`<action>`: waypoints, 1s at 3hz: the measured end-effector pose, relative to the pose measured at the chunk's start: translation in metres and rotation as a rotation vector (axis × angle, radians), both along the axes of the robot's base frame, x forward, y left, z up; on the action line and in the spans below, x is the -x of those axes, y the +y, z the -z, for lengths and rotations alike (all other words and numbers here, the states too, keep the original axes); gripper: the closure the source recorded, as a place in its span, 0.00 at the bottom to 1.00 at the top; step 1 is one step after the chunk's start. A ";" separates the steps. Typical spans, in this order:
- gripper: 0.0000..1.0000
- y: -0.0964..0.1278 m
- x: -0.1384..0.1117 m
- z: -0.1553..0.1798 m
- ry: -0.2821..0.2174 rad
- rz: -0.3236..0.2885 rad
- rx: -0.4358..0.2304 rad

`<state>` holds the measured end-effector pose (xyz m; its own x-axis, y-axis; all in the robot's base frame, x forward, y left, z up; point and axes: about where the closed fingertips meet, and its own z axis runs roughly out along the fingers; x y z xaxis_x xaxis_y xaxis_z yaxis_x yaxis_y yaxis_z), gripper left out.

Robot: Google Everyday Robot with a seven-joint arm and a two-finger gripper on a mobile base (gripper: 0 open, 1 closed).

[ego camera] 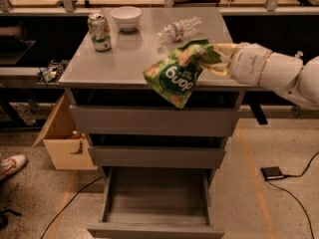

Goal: Pick green rice chip bag from bottom drawer and place on counter

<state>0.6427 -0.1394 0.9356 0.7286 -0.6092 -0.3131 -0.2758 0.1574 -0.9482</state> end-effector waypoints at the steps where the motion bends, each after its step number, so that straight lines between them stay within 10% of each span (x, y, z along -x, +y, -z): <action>1: 1.00 0.000 -0.023 -0.025 -0.031 -0.014 0.092; 3: 1.00 0.023 -0.099 0.014 0.144 -0.117 0.387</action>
Offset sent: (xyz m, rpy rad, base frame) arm 0.1088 0.0387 -0.0015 -0.4134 0.1538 0.1647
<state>0.7420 -0.1162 0.9213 0.7652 -0.6178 -0.1810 -0.4042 -0.2423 -0.8820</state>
